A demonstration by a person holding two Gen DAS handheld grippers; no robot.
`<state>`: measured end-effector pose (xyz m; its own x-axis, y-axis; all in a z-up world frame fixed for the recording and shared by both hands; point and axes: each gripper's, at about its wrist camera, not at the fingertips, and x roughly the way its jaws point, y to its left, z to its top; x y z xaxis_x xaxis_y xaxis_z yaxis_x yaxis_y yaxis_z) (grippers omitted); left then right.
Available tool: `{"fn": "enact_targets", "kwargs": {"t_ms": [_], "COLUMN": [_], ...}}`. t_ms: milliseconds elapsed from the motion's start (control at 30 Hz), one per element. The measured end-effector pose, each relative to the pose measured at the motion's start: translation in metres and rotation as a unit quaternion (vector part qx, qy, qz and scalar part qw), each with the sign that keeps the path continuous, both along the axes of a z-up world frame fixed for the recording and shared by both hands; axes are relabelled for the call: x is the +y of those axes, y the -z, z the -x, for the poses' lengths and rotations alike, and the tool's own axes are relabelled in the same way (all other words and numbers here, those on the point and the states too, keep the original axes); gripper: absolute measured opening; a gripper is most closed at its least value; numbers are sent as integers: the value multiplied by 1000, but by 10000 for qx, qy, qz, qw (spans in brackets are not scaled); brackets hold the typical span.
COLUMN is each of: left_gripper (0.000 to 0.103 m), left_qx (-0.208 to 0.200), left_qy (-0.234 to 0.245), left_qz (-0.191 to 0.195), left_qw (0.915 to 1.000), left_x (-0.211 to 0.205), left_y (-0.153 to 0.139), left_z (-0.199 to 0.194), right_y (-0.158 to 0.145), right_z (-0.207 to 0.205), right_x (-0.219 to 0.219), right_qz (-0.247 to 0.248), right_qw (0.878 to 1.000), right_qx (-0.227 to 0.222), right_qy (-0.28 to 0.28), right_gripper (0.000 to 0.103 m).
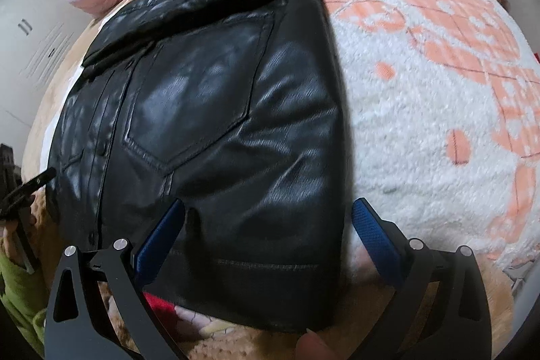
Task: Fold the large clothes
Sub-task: 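Grasp the jacket hem with both tools, then lift the held hem with both tools and fold it toward the collar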
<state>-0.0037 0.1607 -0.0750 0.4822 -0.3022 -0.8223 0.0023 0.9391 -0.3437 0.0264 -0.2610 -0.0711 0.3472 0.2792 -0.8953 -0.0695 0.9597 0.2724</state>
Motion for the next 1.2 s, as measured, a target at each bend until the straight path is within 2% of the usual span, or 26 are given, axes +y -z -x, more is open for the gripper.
{"fn": "enact_targets", "kwargs": {"t_ms": [67, 100, 133, 167, 200, 233, 267, 300, 533, 667, 767, 900, 1000, 1200], "left_gripper": [67, 50, 43, 38, 27, 16, 16, 14, 9, 8, 8, 8, 8, 9], "left_qx": [22, 17, 11, 1, -9, -31, -64, -83, -234, -524, -866, -1222, -1419, -1701], "left_qy": [-78, -54, -81, -110, -131, -128, -149, -149, -87, -89, -73, -68, -114, -218], "left_qz": [49, 94, 66, 36, 45, 123, 157, 159, 387, 551, 739, 918, 963, 913], "left_qw": [10000, 9999, 9999, 9999, 9999, 9998, 9997, 9997, 9989, 9971, 9935, 9882, 9851, 9809], "left_x": [-1, -2, -2, -1, 0, 1, 3, 2, 10, 16, 21, 26, 27, 21], "left_y": [0, 0, 0, -1, -1, -1, -2, -4, -19, -42, -70, -100, -115, -138], "left_z": [4, 5, 6, 7, 8, 9, 11, 12, 31, 49, 53, 35, 18, -23], "right_y": [0, 0, -1, -2, -3, -5, -7, -10, -35, -66, -91, -120, -134, -147], "right_z": [4, 6, 7, 8, 10, 11, 14, 16, 41, 62, 66, 50, 29, -21], "right_x": [1, 0, -1, -4, -8, -9, -12, -13, -27, -33, -39, -53, -60, -60], "right_qz": [79, 30, -52, -138, -190, -231, -274, -309, -886, -1188, -1467, -1908, -2183, -2342], "right_qw": [9999, 10000, 9999, 9998, 9997, 9996, 9993, 9990, 9934, 9872, 9793, 9630, 9526, 9421], "right_qx": [-17, -52, -78, -105, -137, -175, -245, -296, -682, -991, -1350, -1903, -2114, -2375], "right_qy": [-76, -73, -76, -55, -33, -40, -70, -101, -257, -385, -358, -81, 136, 358], "right_gripper": [82, 71, 64, 52, 36, 27, 19, 15, 9, 9, 9, 9, 9, 9]}}
